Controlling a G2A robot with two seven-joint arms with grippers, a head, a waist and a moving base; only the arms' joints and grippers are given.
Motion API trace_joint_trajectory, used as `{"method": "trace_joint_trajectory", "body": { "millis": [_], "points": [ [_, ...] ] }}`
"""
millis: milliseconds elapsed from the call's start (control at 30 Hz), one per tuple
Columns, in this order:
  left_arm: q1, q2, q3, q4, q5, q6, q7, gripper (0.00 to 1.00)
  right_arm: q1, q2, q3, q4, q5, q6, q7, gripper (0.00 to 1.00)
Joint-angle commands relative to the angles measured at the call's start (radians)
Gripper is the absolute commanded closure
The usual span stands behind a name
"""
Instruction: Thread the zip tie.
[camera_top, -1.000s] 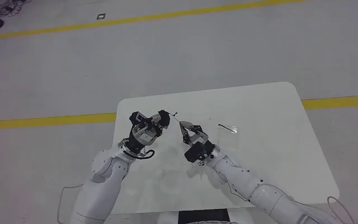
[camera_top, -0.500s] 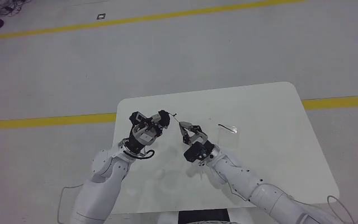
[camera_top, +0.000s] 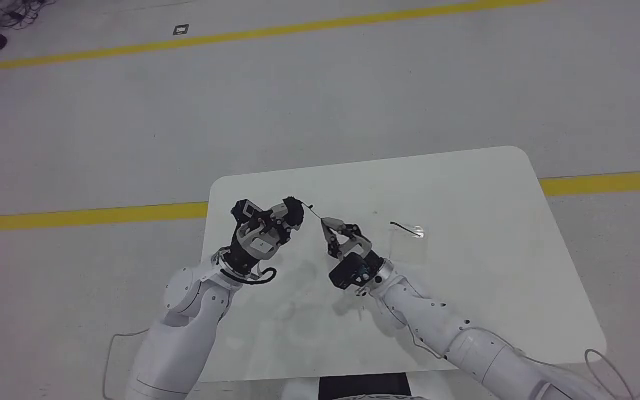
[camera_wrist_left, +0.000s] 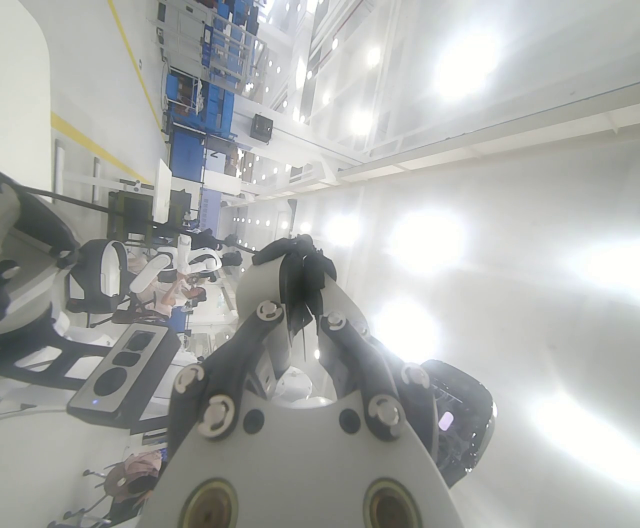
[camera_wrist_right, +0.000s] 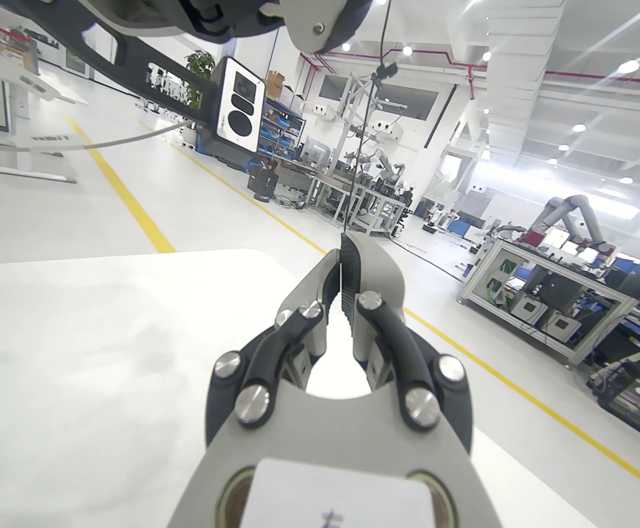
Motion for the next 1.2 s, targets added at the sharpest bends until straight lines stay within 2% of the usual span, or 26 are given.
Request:
{"method": "trace_joint_trajectory", "body": {
  "millis": [0, 33, 67, 600, 700, 767, 933, 1067, 1167],
  "points": [
    [0.000, 0.000, 0.000, 0.000, 0.000, 0.000, 0.000, 1.00, 0.000, 0.000, 0.002, -0.001, 0.000, 0.000, 0.004, 0.84],
    [0.000, 0.000, 0.000, 0.000, 0.000, 0.000, 0.000, 1.00, 0.000, 0.000, 0.003, -0.002, 0.000, 0.001, 0.006, 0.57],
    [0.000, 0.000, 0.000, 0.000, 0.000, 0.000, 0.000, 1.00, 0.001, 0.000, 0.004, -0.003, 0.000, 0.004, 0.009, 0.00],
    [0.000, 0.000, 0.000, 0.000, 0.000, 0.000, 0.000, 1.00, -0.029, 0.010, 0.043, -0.024, 0.000, -0.005, 0.023, 0.00],
    [-0.007, -0.002, 0.010, -0.014, 0.000, -0.006, 0.002, 1.00, -0.033, 0.011, 0.050, -0.027, 0.000, -0.007, 0.025, 0.00],
    [-0.009, -0.003, 0.009, -0.019, -0.012, -0.018, -0.022, 1.00, -0.036, 0.011, 0.053, -0.027, 0.000, -0.008, 0.026, 0.00],
    [-0.012, -0.004, 0.001, -0.029, -0.054, -0.070, -0.135, 1.00, -0.040, 0.011, 0.058, -0.030, 0.000, -0.009, 0.027, 0.00],
    [-0.013, -0.005, -0.008, -0.033, -0.098, -0.094, -0.231, 1.00, -0.041, 0.011, 0.058, -0.033, 0.000, -0.008, 0.028, 0.00],
    [-0.009, -0.006, -0.012, -0.031, -0.122, -0.112, -0.276, 1.00, -0.039, 0.010, 0.055, -0.034, 0.000, -0.004, 0.031, 0.00]
  ]
}}
